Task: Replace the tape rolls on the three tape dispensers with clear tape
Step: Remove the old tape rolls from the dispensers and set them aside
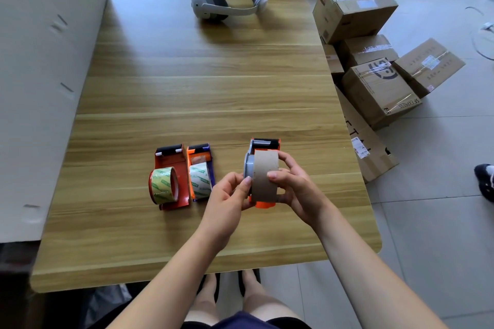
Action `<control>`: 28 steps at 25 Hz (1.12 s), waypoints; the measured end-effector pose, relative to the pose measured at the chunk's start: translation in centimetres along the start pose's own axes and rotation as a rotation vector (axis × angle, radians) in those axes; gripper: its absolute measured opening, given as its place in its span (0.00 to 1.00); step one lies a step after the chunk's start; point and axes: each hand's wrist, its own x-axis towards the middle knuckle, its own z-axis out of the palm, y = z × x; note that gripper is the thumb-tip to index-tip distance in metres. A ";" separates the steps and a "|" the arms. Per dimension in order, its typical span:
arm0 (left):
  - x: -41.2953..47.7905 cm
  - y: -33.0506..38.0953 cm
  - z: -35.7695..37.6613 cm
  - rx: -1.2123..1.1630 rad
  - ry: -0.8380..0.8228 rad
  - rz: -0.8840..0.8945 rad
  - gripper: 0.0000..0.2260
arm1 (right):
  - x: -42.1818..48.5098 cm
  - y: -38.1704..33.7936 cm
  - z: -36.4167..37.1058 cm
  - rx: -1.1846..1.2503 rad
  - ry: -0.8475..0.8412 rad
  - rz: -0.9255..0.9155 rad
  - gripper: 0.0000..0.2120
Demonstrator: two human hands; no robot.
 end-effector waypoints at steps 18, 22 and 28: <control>-0.5 0.4 -0.5 0.407 0.084 0.241 0.08 | 0.0 -0.5 0.5 0.021 -0.102 0.014 0.35; -0.1 0.9 -1.2 0.356 0.163 0.244 0.11 | 0.0 -0.2 0.9 -0.009 -0.175 0.022 0.37; 0.4 1.9 -1.8 0.295 0.161 0.211 0.10 | -0.5 0.2 0.4 -0.053 -0.227 -0.056 0.42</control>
